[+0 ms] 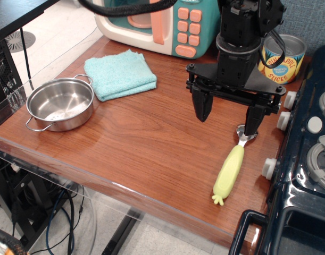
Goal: Move the blue rag so that it's against the edge of the table between the silver pot and the yellow spoon.
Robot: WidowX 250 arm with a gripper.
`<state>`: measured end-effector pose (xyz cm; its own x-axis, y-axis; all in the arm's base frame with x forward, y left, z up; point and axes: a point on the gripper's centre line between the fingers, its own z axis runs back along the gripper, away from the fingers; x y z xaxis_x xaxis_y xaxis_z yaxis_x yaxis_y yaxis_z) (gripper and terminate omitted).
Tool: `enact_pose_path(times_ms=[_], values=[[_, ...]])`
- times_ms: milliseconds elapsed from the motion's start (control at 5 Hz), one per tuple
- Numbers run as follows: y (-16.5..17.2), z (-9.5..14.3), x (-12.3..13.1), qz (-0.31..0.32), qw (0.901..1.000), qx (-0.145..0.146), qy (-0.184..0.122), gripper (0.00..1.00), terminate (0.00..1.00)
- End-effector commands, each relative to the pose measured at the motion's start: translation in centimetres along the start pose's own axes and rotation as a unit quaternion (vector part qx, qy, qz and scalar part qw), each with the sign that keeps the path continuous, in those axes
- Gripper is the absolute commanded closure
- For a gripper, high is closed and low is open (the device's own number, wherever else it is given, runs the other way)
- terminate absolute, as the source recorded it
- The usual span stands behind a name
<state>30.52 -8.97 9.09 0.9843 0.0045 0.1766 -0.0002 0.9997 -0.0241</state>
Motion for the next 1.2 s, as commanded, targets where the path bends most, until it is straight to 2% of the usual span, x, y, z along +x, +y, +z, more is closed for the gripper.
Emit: enact_pose_path(times_ms=[0,200,400,600,800,1000], values=[[0.0,0.0,0.0,0.0,1.0,0.0,0.0,0.0,0.0],[2.7,0.8,0.8,0.051,0.9986,0.013,-0.012,0.0,0.0],[5.9,1.6,1.4,0.108,0.9938,0.016,-0.024,0.0,0.0],[9.0,1.7,2.0,0.162,0.986,0.031,-0.023,0.0,0.0],[12.8,0.0,3.6,0.233,0.9713,0.049,-0.013,0.0,0.0],[15.9,-0.8,5.5,0.268,0.9616,0.057,-0.01,0.0,0.0]])
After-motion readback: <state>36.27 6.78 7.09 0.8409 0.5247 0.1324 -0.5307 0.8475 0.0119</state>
